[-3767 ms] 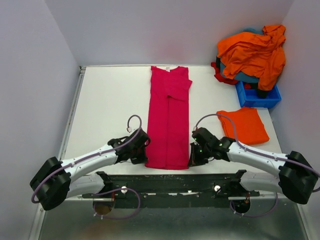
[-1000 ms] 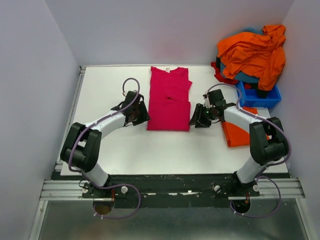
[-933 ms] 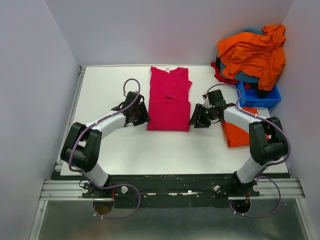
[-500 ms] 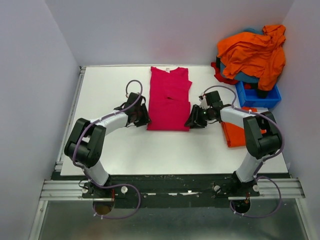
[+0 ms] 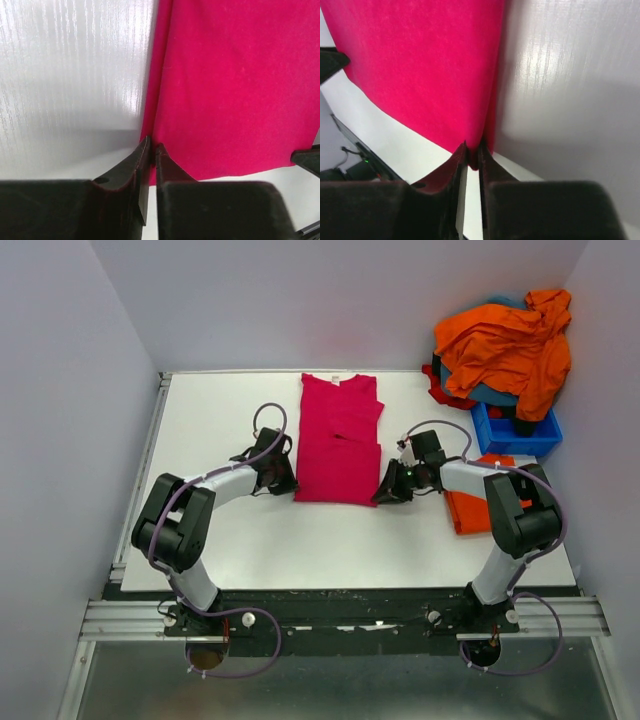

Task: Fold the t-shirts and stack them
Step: Grab one side of the 2/3 rectangular tshirt with both arms

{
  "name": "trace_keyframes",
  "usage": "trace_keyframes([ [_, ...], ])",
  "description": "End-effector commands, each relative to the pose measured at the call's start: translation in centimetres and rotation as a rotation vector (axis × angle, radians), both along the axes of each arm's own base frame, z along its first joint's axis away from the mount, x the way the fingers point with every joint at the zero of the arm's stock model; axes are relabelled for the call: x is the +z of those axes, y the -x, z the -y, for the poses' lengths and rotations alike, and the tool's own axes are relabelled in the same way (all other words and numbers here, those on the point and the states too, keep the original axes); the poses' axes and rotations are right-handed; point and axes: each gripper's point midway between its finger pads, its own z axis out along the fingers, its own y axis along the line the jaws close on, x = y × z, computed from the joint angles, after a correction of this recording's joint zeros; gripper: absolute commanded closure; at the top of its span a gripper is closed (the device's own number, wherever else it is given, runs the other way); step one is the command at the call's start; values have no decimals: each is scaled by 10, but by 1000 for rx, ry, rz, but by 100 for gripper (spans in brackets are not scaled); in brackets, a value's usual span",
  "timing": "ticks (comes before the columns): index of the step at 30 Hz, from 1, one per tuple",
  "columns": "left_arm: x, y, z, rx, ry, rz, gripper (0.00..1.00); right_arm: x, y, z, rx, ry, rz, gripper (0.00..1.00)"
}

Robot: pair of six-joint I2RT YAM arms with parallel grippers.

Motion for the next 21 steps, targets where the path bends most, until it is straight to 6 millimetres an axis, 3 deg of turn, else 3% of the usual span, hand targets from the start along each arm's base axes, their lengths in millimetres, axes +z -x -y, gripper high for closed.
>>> trace_keyframes([
  [1, -11, 14, -3, -14, -5, -24, 92, -2, 8, -3, 13, -15, -25, 92],
  [3, -14, 18, -5, -8, -6, -33, 100, -7, 10, -2, 20, -8, -46, 99],
  [12, -4, 36, -10, -7, 19, -17, 100, -2, 32, 10, 32, 35, -37, 99],
  [18, 4, 62, -16, 2, 35, -19, 100, 4, 56, 20, 27, 47, -34, 99],
  [19, 3, 67, -17, 4, 37, -21, 97, 5, 60, 21, 30, 45, -32, 93],
  [20, 5, 70, -17, 3, 43, -18, 84, 5, 61, 21, 30, 46, -33, 80],
  [21, 5, 73, -17, 0, 47, -15, 71, 5, 62, 23, 31, 52, -32, 60],
])
